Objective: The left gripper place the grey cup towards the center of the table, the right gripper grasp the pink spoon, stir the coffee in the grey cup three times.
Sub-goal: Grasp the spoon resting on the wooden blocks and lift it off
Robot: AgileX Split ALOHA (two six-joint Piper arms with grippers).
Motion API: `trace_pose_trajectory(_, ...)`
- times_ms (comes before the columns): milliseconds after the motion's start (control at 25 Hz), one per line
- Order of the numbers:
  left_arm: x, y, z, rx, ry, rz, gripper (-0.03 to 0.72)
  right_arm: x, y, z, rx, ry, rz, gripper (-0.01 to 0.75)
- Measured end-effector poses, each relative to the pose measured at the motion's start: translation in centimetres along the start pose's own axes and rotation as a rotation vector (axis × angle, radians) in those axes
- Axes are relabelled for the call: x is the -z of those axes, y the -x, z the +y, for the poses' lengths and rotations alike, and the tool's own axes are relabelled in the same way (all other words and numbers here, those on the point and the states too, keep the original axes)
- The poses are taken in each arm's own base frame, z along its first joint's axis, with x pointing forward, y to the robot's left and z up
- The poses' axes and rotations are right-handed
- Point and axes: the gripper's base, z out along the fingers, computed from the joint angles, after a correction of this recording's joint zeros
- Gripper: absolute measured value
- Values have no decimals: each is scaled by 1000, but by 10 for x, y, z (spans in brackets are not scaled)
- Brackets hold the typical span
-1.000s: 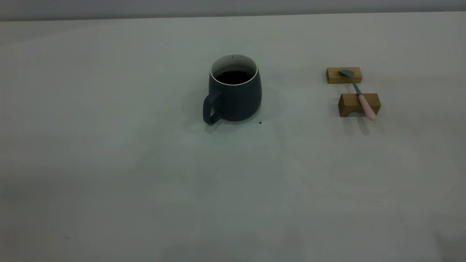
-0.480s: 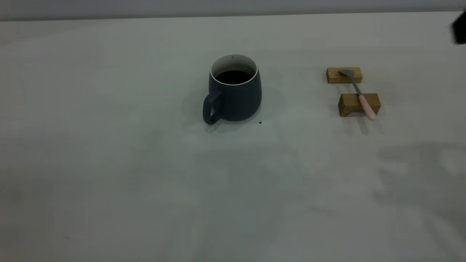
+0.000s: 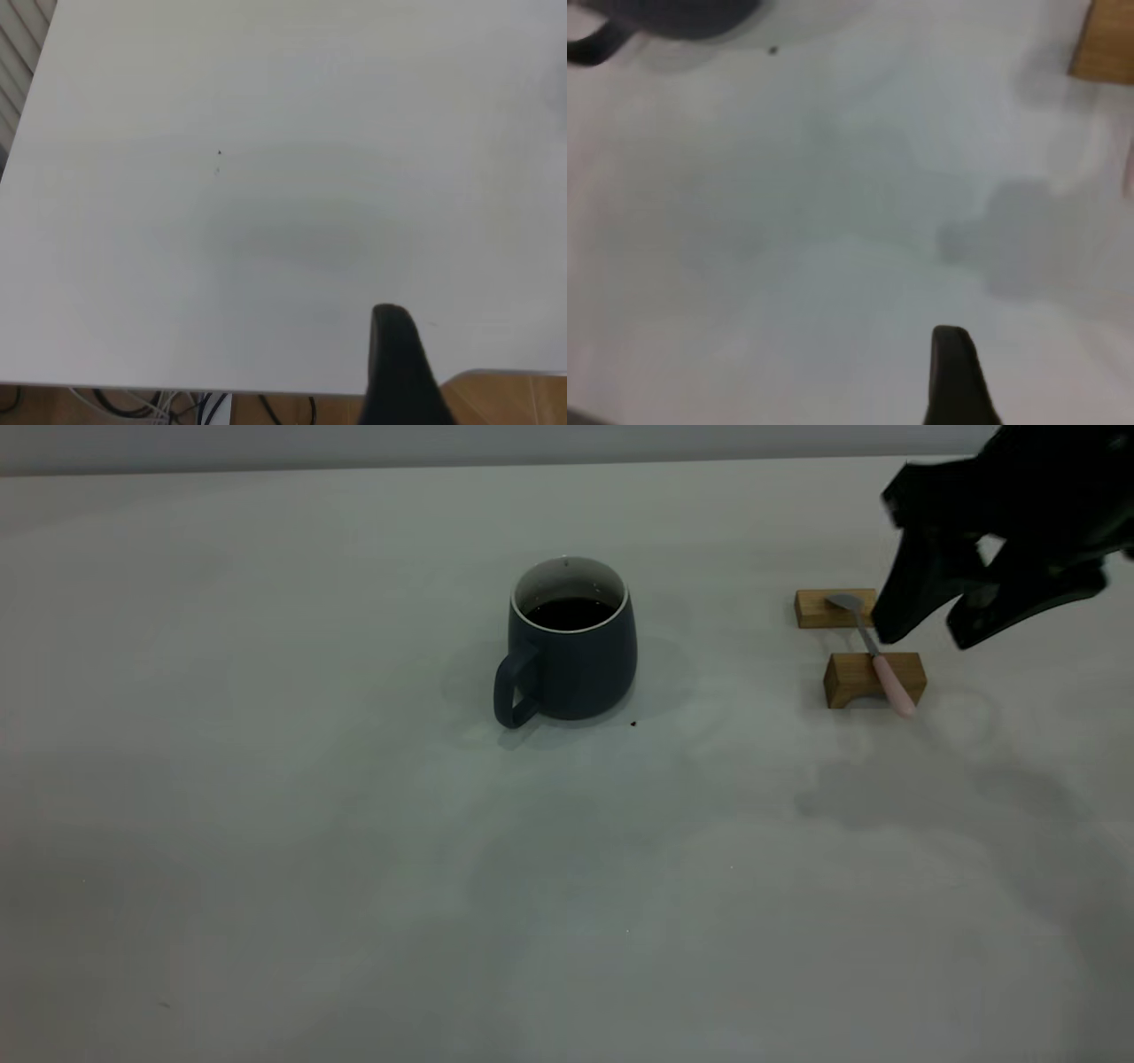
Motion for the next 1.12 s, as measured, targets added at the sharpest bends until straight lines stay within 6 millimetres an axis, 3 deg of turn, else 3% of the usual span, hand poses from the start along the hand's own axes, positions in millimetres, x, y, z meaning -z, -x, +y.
trace_pose_trajectory(120,0,0,0,0,0,0,530,-25,15,-9,-10,-42,36,528)
trace_pose_trajectory(520,0,0,0,0,0,0,530,-70,23,-25,-17,-107,116,528)
trace_pose_trajectory(880,0,0,0,5,0,0,530,-94,20,-33,-8,-129,125,528)
trace_pose_trajectory(1120,0,0,0,5,0,0,530,-98,23,-36,-6,-142,85,528)
